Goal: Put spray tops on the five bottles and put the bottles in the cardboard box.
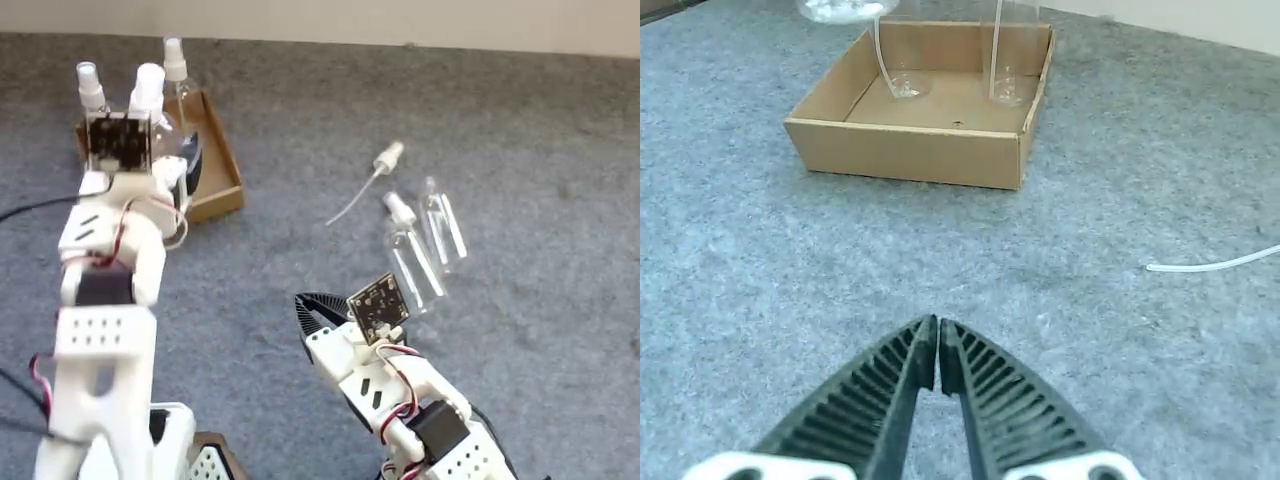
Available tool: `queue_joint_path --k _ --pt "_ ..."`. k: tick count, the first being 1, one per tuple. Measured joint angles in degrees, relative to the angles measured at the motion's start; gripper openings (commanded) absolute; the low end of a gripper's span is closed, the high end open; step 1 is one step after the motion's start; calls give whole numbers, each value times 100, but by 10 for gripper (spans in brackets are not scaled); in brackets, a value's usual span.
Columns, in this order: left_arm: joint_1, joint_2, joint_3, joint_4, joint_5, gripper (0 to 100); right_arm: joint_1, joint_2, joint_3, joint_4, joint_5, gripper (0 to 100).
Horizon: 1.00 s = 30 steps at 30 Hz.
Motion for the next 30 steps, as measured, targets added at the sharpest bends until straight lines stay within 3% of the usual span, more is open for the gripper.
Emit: queue_joint_path --k 7,18,30 --pt "-290 1582 -299 -1081 0 151 0 0 0 0 0 5" --pt "-281 2189 -334 -1380 0 147 0 0 0 0 0 5" --pt "-237 4018 -334 -3974 0 147 0 0 0 0 0 5"
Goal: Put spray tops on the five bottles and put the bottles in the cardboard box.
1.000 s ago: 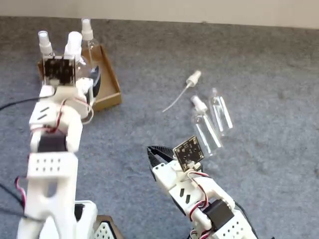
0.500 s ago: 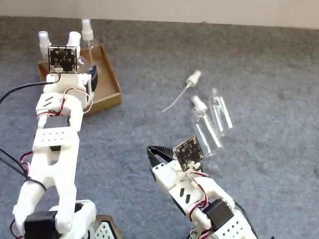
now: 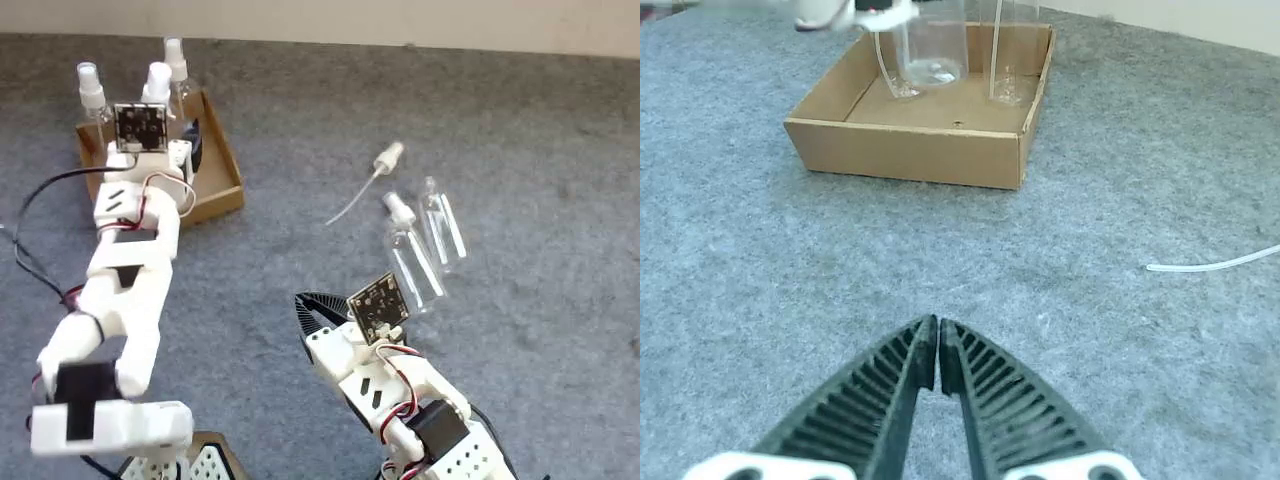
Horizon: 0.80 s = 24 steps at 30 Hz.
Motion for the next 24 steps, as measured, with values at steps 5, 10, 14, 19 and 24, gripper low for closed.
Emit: queue_joint_path --k 5,10,14,19,24 --pt "70 800 0 -1011 0 147 0 0 0 0 0 5" --pt "281 1248 0 -1284 0 147 0 0 0 0 0 5" --pt "466 1415 0 -1284 0 147 0 0 0 0 0 5" --pt "554 1829 -387 -1284 0 147 0 0 0 0 0 5" --pt "554 2259 -730 -1284 0 147 0 0 0 0 0 5"
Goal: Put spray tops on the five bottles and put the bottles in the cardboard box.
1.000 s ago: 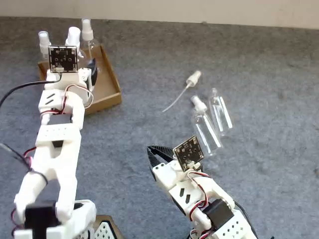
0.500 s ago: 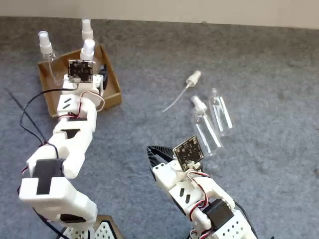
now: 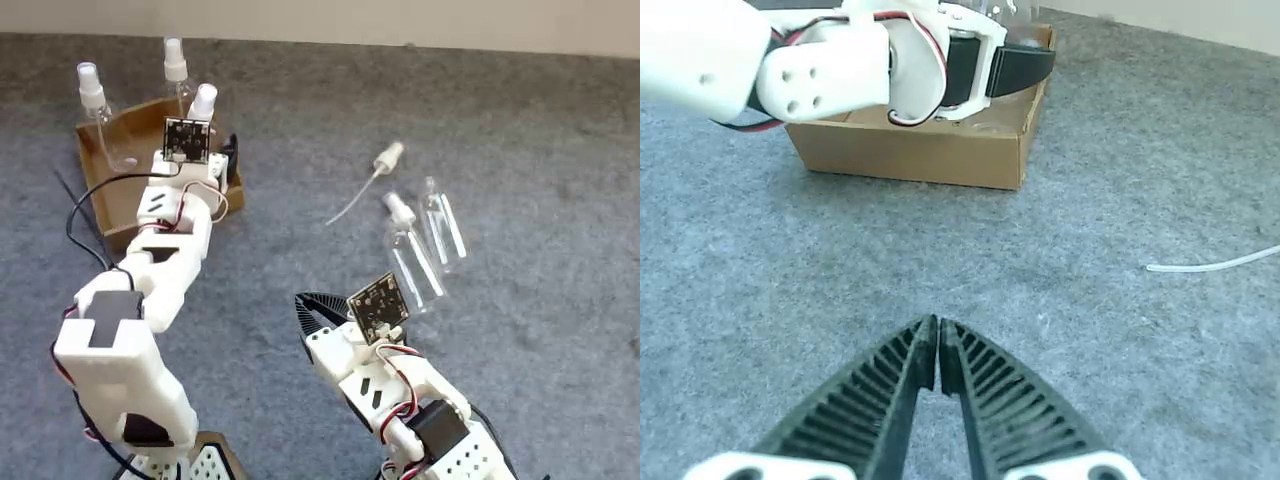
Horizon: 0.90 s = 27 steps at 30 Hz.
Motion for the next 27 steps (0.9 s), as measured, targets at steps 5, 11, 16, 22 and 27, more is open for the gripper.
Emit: queue_joint_path --k 5,11,16,22,27 --pt "0 158 -141 0 0 147 0 0 0 0 0 5" --pt "0 158 -141 0 0 147 0 0 0 0 0 5" --pt "0 158 -141 0 0 147 0 0 0 0 0 5" --pt "0 158 -141 0 0 147 0 0 0 0 0 5" --pt "0 158 -141 0 0 147 0 0 0 0 0 5"
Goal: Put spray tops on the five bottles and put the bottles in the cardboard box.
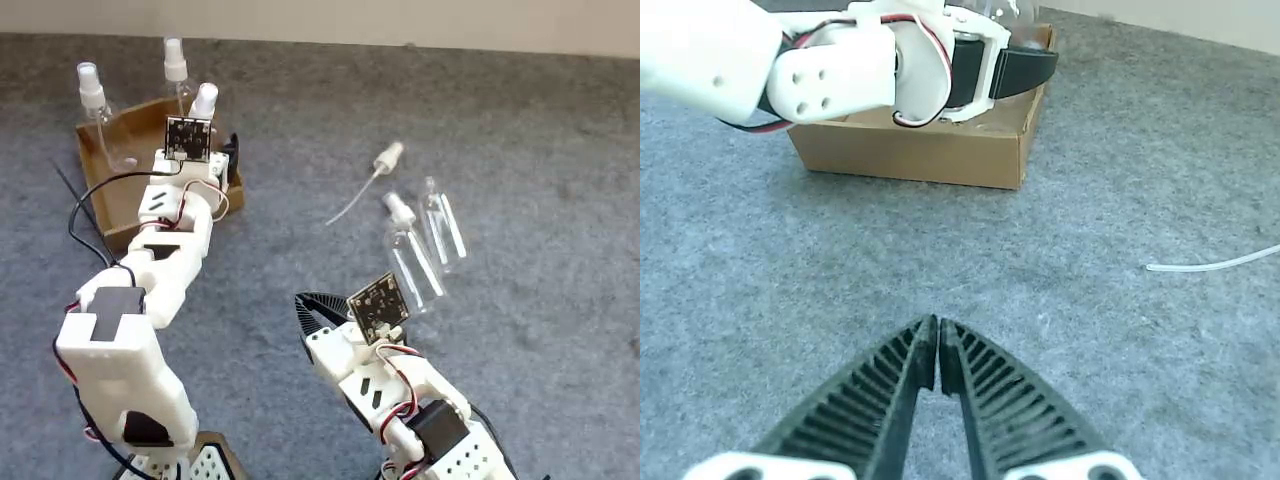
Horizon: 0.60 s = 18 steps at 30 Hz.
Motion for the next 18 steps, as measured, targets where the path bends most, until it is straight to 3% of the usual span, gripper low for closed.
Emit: queue_joint_path --k 18 --pt "0 0 0 -18 0 152 0 0 0 264 0 5"
